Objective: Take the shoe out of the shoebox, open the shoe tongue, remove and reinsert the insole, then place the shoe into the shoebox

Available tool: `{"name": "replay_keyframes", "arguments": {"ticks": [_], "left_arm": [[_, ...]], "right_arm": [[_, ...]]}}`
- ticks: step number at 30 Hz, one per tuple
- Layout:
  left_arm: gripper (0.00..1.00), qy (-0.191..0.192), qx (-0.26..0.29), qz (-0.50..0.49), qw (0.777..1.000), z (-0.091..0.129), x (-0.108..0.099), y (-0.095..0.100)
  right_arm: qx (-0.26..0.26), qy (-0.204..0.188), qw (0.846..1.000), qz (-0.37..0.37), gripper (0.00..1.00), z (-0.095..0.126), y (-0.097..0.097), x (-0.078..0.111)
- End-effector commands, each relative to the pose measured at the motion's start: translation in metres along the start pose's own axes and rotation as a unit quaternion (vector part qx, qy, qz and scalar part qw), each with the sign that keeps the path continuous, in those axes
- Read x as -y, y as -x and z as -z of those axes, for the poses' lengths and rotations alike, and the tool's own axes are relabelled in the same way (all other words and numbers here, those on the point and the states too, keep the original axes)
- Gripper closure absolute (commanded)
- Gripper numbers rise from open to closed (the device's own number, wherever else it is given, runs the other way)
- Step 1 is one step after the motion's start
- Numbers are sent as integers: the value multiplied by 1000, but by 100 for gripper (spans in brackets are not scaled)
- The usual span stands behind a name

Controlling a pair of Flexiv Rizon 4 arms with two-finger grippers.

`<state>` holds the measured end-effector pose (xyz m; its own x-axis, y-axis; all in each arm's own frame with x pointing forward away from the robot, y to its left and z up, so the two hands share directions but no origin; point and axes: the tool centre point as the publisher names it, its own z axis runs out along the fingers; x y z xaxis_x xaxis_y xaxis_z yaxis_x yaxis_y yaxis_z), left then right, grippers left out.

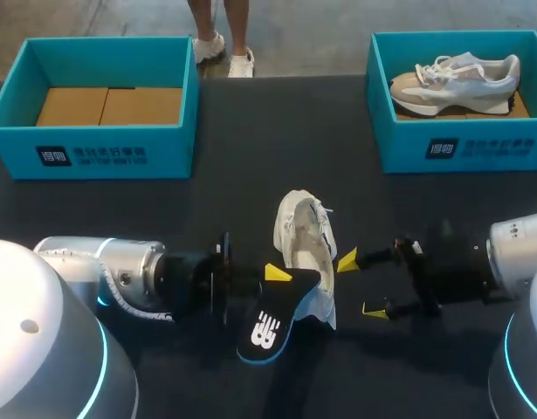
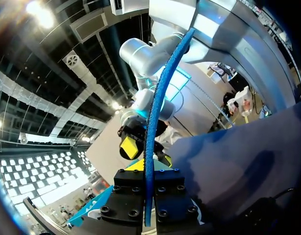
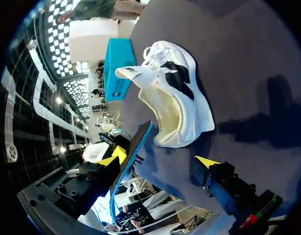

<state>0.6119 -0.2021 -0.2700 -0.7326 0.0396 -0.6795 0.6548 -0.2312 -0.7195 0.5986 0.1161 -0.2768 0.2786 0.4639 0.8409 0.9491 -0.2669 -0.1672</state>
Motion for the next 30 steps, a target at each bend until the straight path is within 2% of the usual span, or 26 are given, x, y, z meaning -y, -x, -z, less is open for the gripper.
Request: {"name": "replay_keyframes", "arguments": {"ticks": [1, 11, 14, 30], "left_arm": [[100, -5, 1, 4, 1000, 3, 4, -1], [100, -31, -8, 8, 999, -2, 8, 1], [100, -40, 3, 20, 999, -4, 8, 3], [100, -40, 8, 30, 999, -4, 9, 4]], "right_arm": [[0, 4, 1000, 0, 0, 1, 0, 3], [-3, 6, 1000, -3, 0, 1, -1, 4], [-3, 6, 1000, -3, 0, 1, -1, 4], [-3, 6, 1000, -3, 0, 1, -1, 4]]}}
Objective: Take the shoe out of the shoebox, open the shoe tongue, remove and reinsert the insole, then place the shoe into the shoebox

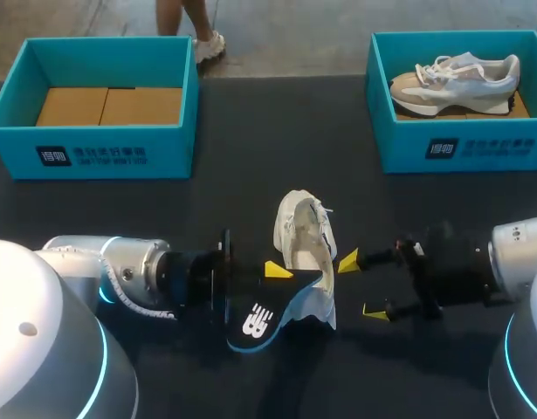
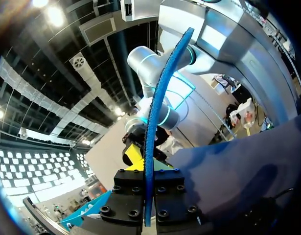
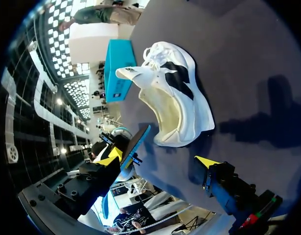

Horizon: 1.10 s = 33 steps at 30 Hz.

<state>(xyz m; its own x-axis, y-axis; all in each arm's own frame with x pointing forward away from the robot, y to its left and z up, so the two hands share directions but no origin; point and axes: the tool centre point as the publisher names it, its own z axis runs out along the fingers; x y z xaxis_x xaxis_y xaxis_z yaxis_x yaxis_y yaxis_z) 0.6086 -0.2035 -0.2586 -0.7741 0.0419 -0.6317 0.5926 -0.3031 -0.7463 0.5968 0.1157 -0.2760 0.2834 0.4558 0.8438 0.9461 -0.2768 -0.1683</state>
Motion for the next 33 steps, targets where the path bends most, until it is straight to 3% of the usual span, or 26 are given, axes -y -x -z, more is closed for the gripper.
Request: {"name": "replay_keyframes", "arguments": {"ticks": [1, 15, 33], "left_arm": [[100, -5, 3, 6, 1000, 0, -1, -1], [100, -1, 1, 22, 1000, 0, 6, 11], [100, 14, -12, 45, 999, -4, -18, 6]], "right_arm": [[1, 1, 1000, 0, 0, 0, 0, 2], [1, 1, 1000, 0, 0, 0, 0, 2], [1, 1, 1000, 0, 0, 0, 0, 2]]}}
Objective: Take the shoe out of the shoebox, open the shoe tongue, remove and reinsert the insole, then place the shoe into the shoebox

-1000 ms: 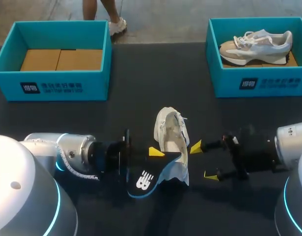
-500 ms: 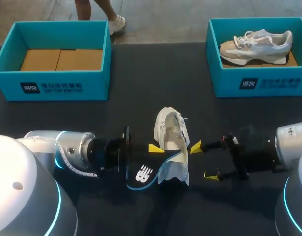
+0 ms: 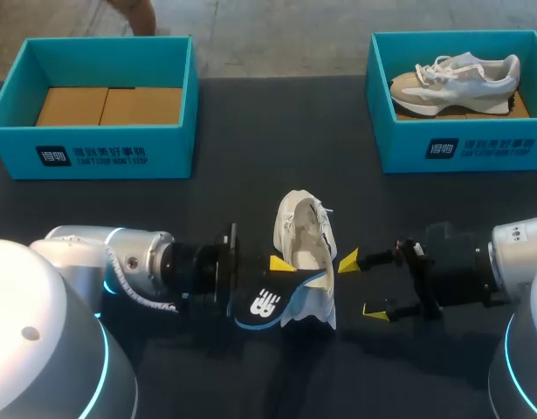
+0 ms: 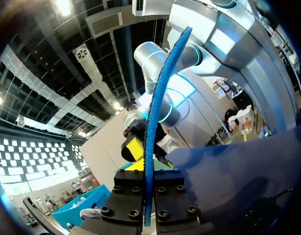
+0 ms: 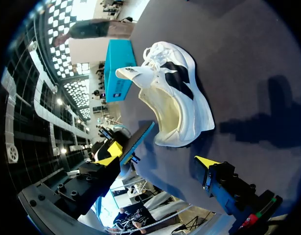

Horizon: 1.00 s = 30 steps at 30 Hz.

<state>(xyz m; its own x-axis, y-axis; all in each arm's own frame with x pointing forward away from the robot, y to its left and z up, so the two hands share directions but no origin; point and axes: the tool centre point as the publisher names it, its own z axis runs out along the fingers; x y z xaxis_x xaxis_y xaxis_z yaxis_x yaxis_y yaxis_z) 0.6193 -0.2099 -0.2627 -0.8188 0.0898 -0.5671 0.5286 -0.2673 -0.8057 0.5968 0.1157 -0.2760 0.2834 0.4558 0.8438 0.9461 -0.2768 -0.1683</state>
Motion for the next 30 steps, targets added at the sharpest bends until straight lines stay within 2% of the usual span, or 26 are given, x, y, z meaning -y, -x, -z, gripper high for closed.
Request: {"name": "replay_keyframes", "arguments": {"ticks": [1, 30], "left_arm": [[100, 1, -1, -2, 1000, -1, -7, 1], [100, 18, -4, 4, 1000, 1, -22, 2]], "right_arm": [[1, 1, 1000, 0, 0, 0, -1, 2], [1, 1, 1000, 0, 0, 0, -1, 2]]}}
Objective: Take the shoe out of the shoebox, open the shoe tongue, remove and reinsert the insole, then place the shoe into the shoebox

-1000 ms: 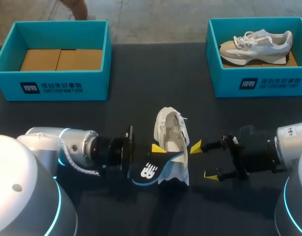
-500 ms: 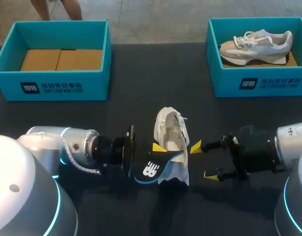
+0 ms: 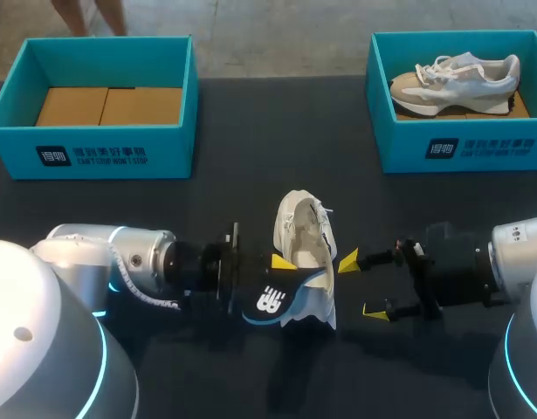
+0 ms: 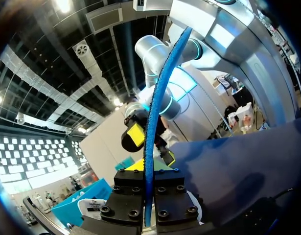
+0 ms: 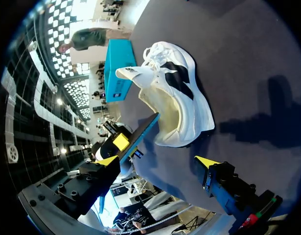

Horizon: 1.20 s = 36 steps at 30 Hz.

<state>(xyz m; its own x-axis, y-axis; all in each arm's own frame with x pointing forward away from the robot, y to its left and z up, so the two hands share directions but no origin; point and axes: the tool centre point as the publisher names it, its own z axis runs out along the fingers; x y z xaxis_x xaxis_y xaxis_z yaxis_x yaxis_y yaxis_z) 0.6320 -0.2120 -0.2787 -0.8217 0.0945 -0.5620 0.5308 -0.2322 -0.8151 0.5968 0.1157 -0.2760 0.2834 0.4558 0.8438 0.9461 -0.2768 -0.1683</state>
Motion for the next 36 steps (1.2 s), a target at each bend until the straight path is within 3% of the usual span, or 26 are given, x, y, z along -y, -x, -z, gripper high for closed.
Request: {"name": "replay_keyframes", "arguments": {"ticks": [1, 36], "left_arm": [[100, 1, -3, 1, 1000, -3, -2, 1], [100, 2, -16, 0, 1000, -15, -9, 2]], "right_arm": [[1, 1, 1000, 0, 0, 0, -1, 2], [1, 1, 1000, 0, 0, 0, -1, 2]]}}
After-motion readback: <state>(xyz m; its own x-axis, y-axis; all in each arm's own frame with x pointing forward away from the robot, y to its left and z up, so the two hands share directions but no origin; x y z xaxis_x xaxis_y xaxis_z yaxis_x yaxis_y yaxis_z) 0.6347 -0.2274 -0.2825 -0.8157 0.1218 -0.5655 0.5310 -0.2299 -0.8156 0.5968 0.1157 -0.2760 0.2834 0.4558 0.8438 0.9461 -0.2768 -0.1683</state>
